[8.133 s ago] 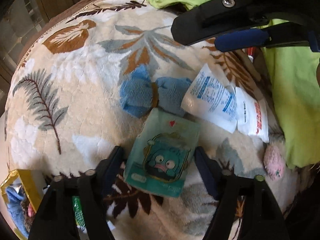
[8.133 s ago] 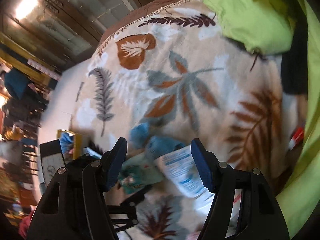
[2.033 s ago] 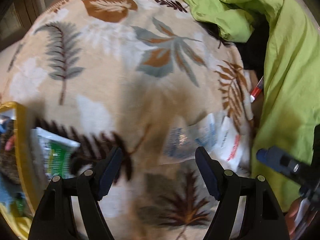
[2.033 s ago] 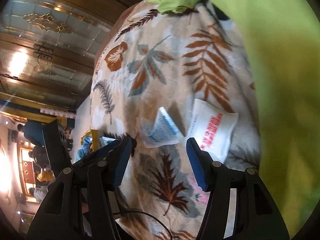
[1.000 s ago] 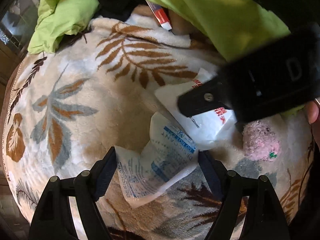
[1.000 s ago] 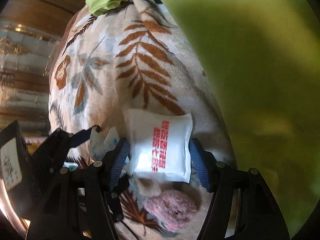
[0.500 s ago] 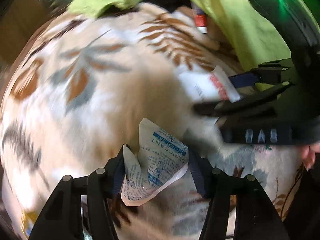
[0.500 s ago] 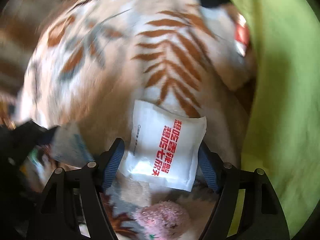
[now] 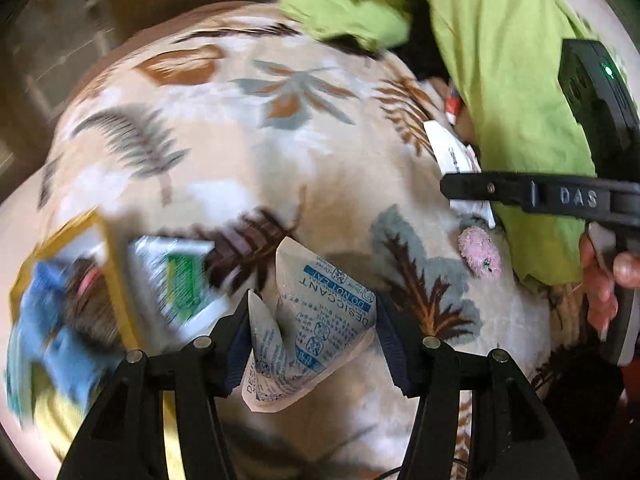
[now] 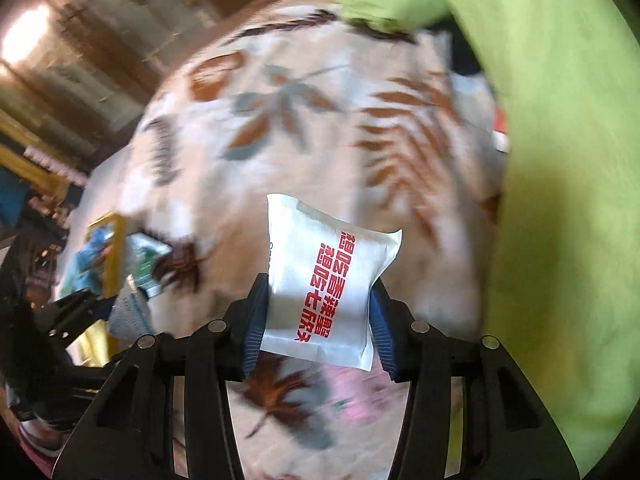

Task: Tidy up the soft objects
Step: 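Carry the desiccant packet and white sachet into the tray and open both grippers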

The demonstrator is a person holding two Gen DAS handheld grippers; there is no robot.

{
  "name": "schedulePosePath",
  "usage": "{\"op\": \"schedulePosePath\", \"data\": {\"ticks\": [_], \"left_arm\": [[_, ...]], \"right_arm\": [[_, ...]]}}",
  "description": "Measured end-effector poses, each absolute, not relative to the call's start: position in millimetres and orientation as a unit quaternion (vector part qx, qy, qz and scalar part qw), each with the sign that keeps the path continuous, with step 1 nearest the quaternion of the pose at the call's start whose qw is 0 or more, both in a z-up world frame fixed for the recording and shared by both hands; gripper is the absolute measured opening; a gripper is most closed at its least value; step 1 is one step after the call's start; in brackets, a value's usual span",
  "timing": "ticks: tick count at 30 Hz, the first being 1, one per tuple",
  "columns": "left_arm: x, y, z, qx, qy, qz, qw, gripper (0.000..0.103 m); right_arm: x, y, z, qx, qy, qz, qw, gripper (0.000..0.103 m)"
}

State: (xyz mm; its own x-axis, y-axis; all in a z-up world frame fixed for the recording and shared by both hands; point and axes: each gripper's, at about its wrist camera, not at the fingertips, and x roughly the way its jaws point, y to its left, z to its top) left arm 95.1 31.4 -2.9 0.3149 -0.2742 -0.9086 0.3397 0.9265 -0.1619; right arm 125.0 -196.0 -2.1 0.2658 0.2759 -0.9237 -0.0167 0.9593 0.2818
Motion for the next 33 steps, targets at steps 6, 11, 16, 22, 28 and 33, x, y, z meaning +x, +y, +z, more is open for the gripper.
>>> {"op": "schedulePosePath", "data": {"ticks": [6,11,16,22,28,33], "left_arm": [[72,79,11,0.003,0.546,-0.140,0.826,0.057],[49,135,24,-0.019,0.539,-0.091,0.837,0.057],[27,183,29,-0.033,0.538,-0.050,0.841,0.057],[15,217,24,-0.049,0.542,-0.018,0.839,0.057],[11,233,6,-0.065,0.552,-0.010,0.831,0.057],[11,239,-12,-0.080,0.560,-0.007,0.825,0.057]], "right_arm": [[112,-123,13,0.089,0.598,0.167,0.779,0.047],[104,-60,24,0.066,0.598,0.220,0.768,0.047],[100,2,38,0.034,0.594,0.266,0.758,0.047],[99,70,39,-0.018,0.592,0.301,0.747,0.047],[94,126,28,-0.070,0.595,0.314,0.737,0.047],[93,148,7,-0.110,0.605,0.301,0.729,0.047]]}}
